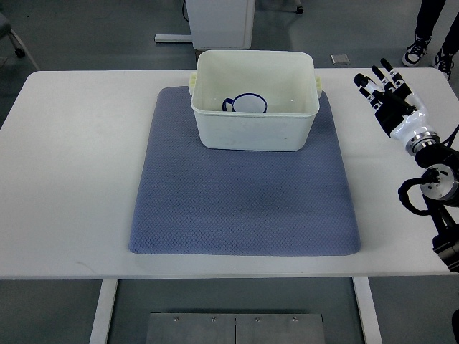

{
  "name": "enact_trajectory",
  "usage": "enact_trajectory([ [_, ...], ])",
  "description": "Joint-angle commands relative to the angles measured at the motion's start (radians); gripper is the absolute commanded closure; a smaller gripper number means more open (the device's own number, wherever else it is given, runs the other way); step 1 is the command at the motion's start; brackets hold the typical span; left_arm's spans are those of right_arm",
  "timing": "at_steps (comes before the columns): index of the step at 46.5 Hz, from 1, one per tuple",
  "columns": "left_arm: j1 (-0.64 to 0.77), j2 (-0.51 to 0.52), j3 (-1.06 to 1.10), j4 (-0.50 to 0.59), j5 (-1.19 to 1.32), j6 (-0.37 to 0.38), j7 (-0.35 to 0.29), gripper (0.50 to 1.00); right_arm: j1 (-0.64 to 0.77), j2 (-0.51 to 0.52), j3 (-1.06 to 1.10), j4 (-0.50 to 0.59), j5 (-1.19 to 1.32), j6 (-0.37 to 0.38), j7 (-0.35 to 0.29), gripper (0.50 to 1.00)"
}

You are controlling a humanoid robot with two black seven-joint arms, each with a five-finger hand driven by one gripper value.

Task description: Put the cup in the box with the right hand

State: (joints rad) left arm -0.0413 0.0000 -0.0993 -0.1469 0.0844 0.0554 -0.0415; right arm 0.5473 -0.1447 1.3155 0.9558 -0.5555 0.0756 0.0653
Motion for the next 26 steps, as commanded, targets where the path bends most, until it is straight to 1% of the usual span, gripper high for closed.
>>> enact_trajectory([
  [1,0.0,0.0,0.0,0.0,0.0,0.0,0.0,0.5,-0.013,0.03,0.014,-0.005,0.0,0.0,0.047,0.5],
  [3,0.0,0.0,0.0,0.0,0.0,0.0,0.0,0.5,-0.02,0.036,0.014,-0.006,0.0,0.0,0.054,0.5],
  [26,0.0,0.0,0.0,0.0,0.0,0.0,0.002,0.5,-0.073,0.1,0.018,-0.009,0.009,0.0,0.056,0.5],
])
